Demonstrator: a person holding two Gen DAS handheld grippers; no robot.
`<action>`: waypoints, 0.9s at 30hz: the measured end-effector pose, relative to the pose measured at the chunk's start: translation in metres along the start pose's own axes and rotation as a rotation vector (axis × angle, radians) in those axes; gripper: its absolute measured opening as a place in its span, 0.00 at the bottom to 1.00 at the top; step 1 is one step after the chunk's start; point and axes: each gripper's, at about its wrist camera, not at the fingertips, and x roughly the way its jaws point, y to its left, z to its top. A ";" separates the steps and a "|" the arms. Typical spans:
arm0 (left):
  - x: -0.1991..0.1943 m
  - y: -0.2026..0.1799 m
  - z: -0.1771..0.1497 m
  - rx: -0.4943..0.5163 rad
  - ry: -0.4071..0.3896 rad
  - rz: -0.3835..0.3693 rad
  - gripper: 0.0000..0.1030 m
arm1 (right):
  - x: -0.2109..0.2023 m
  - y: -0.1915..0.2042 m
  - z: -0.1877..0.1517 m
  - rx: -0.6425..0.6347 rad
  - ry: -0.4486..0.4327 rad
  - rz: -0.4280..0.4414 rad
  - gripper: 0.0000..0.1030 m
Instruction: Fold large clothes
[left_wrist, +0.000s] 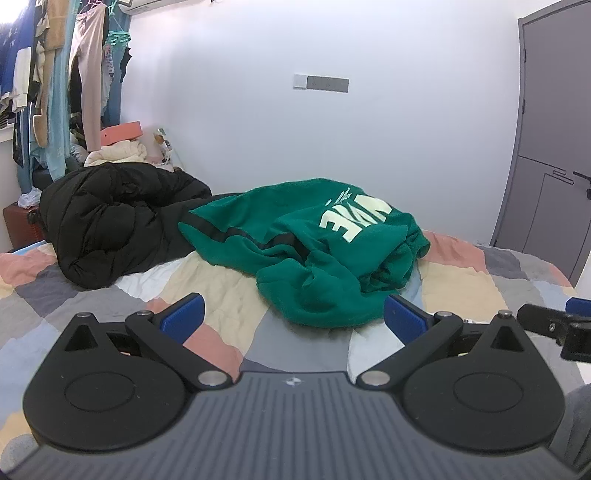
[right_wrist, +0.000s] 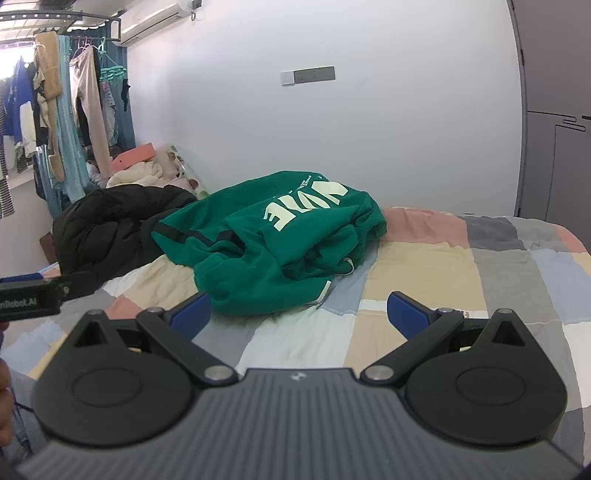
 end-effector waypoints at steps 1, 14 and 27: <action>-0.002 -0.001 0.001 -0.002 -0.003 -0.002 1.00 | -0.001 0.001 0.001 -0.007 -0.001 -0.001 1.00; -0.018 0.002 0.010 -0.012 -0.031 0.008 1.00 | -0.009 0.008 0.008 -0.007 -0.016 0.014 1.00; -0.006 0.001 0.009 -0.014 -0.009 -0.003 1.00 | -0.006 0.004 0.009 0.017 0.005 0.025 1.00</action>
